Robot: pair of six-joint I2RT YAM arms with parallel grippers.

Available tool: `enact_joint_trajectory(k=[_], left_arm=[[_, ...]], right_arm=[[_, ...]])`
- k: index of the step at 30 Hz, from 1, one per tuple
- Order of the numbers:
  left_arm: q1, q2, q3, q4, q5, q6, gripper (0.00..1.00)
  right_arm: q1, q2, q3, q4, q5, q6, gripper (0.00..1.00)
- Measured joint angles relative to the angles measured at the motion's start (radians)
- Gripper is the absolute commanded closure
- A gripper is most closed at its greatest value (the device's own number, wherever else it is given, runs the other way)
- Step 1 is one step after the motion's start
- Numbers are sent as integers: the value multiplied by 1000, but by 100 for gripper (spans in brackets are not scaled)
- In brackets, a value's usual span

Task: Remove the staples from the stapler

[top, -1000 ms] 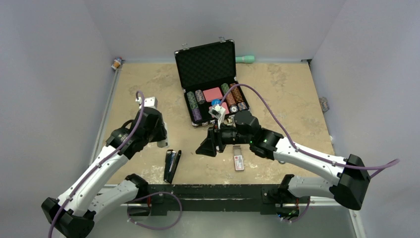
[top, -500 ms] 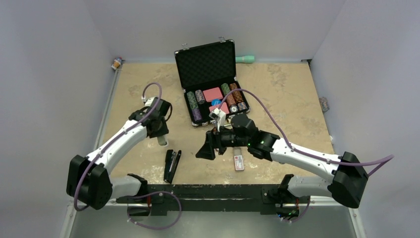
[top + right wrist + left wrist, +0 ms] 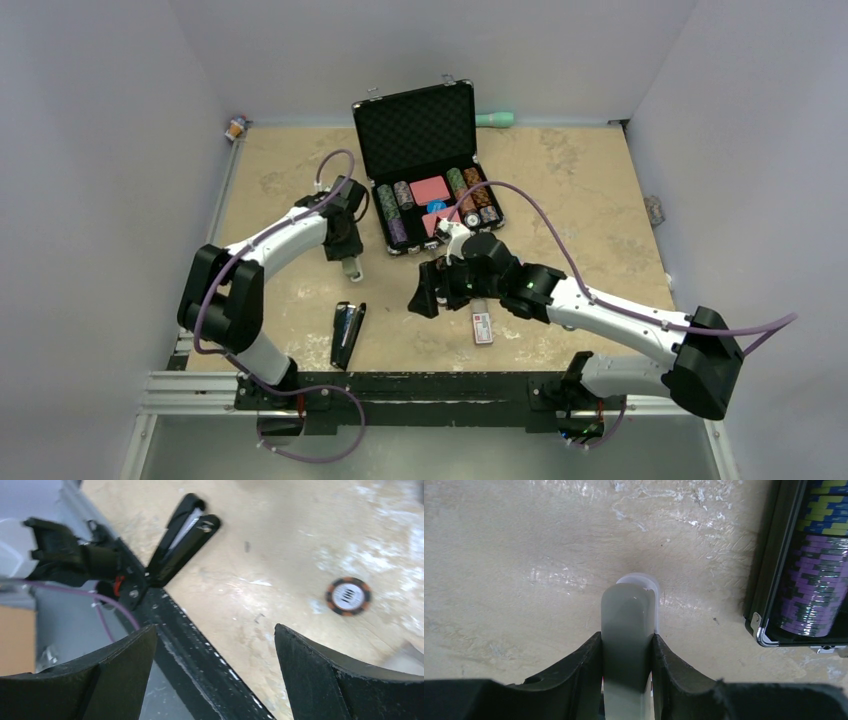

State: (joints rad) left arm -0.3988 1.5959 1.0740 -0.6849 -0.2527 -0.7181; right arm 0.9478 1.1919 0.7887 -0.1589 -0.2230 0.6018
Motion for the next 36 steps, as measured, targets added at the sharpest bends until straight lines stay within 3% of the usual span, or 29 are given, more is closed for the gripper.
enact_joint_trajectory(k=[1, 2, 4, 5, 18, 28, 36], left_arm=[[0, 11, 0, 0, 8, 0, 88], [1, 18, 0, 0, 15, 1, 72], [2, 24, 0, 3, 21, 1, 17], [4, 26, 1, 4, 23, -1, 2], [11, -10, 29, -31, 31, 6, 0], [11, -316, 18, -72, 79, 69, 0], [11, -522, -13, -150, 175, 144, 0]], right_arm=[[0, 0, 8, -32, 37, 0, 9], [0, 0, 14, -58, 64, 0, 9], [0, -1, 21, -94, 110, 1, 9], [-1, -2, 23, -113, 129, 1, 9], [-2, -2, 65, -264, 261, 29, 10], [-2, 56, 33, -361, 416, 177, 15], [-2, 100, -28, -395, 444, 230, 16]])
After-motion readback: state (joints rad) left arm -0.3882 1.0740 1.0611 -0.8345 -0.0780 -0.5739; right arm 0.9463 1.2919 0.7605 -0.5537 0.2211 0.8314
